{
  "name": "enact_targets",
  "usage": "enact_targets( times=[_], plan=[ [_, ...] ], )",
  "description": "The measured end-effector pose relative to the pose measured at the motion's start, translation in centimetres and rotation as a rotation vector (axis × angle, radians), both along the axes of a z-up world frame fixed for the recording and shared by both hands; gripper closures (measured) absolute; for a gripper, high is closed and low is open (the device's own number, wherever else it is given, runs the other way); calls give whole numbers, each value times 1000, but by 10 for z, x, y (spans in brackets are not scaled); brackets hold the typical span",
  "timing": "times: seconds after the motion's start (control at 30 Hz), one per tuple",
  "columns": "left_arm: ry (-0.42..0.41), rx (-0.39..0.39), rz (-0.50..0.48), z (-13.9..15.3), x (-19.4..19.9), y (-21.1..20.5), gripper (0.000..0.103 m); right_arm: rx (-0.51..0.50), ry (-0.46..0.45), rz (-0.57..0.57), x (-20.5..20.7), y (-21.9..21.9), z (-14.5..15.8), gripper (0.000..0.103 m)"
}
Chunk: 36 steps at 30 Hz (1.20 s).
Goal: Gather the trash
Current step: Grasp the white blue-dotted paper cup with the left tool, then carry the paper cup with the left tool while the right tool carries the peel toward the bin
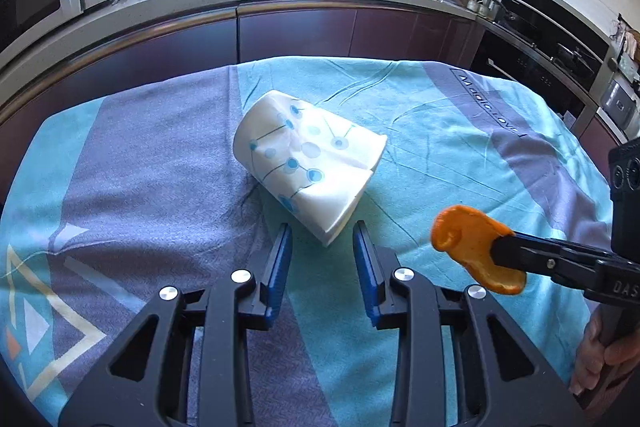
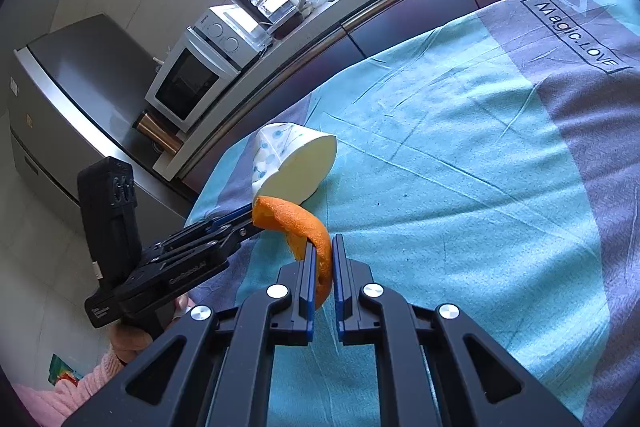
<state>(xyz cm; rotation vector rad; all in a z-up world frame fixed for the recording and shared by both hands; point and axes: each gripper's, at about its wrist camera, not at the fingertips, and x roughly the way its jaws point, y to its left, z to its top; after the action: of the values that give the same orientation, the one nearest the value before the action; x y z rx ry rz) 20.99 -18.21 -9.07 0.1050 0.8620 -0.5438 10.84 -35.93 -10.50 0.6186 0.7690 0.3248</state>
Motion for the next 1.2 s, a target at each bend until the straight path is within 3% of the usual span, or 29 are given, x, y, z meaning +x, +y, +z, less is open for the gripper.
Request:
enact_targets(
  times=[0.1,0.17,0.37,0.77,1.2],
  plan=[
    [25,-21,38,-4,9,5,75,8,-3,7,0,-1,-2,96],
    [30,-39,49,-3,12,8,85,10,-4,11,0,-2,-3,96],
    [5,-63,66,1,12,19,97,16,-11,16,1,-5,-3,96],
    [-93,-55,78,28,-23,54,98,20,-69,64,-4,9,11,96],
    [-113,-88,106,50,-64,120,98,47,-113,136,-6,44,25,96]
  ],
)
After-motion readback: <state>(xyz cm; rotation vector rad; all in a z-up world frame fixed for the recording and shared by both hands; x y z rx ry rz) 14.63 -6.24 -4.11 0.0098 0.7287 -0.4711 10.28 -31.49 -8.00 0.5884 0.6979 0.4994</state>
